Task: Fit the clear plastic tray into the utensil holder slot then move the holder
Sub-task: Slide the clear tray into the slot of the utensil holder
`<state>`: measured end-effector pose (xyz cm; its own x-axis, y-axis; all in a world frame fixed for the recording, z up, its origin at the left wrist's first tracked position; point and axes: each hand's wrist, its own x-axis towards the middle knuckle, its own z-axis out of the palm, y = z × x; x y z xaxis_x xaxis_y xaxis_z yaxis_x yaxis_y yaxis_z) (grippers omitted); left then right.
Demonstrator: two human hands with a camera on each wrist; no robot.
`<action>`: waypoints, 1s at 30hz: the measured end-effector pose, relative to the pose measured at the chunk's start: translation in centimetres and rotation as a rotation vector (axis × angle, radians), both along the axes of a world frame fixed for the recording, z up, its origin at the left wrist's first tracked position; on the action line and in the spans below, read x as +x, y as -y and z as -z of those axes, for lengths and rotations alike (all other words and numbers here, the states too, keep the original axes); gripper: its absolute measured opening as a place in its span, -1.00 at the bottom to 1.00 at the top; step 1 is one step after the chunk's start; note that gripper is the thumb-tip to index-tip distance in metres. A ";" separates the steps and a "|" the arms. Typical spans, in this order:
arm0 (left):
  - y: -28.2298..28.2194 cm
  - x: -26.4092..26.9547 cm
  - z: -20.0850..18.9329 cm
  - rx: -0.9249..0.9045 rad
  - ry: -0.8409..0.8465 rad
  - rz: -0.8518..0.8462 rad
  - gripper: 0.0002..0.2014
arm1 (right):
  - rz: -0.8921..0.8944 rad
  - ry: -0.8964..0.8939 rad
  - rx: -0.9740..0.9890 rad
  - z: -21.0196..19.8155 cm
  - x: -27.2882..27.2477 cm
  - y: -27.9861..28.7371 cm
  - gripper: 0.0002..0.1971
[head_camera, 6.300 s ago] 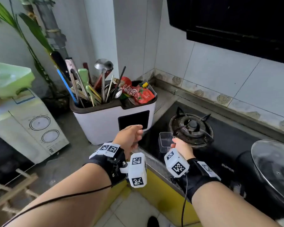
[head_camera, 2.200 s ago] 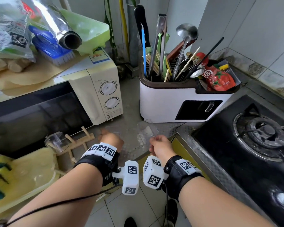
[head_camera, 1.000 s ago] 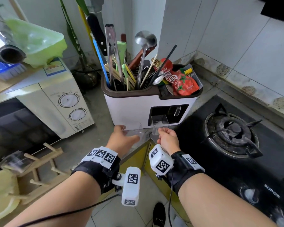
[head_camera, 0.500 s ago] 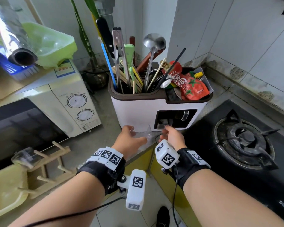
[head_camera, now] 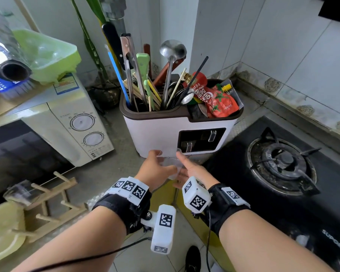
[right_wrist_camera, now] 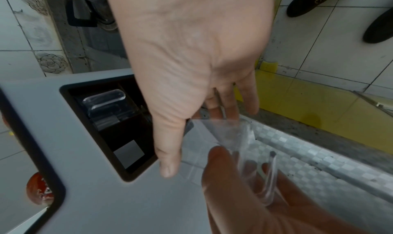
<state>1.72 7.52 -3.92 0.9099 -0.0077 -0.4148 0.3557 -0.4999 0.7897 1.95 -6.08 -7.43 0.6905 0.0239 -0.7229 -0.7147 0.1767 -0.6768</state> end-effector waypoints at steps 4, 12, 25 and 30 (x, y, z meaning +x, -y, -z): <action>0.7 -0.5 0.0 -0.035 0.023 0.059 -0.17 | 0.047 0.018 0.022 -0.3 -0.9 0.7 -0.26; 0.9 0.0 0.2 -0.306 -0.243 -0.082 -0.30 | 0.164 0.033 0.075 -1.6 -1.3 3.3 -0.30; 2.9 1.8 0.1 -0.637 -0.449 -0.175 -0.72 | 0.156 0.055 -0.014 -2.2 0.2 4.7 -0.30; 3.5 2.5 -0.4 -0.682 -0.451 -0.224 -0.72 | 0.131 0.041 -0.078 -2.5 0.5 5.2 -0.29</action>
<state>4.25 3.99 -3.57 0.6683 -0.2268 -0.7084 0.7429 0.1543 0.6514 2.47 -11.31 -4.94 0.7128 -0.1230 -0.6905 -0.6607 0.2123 -0.7200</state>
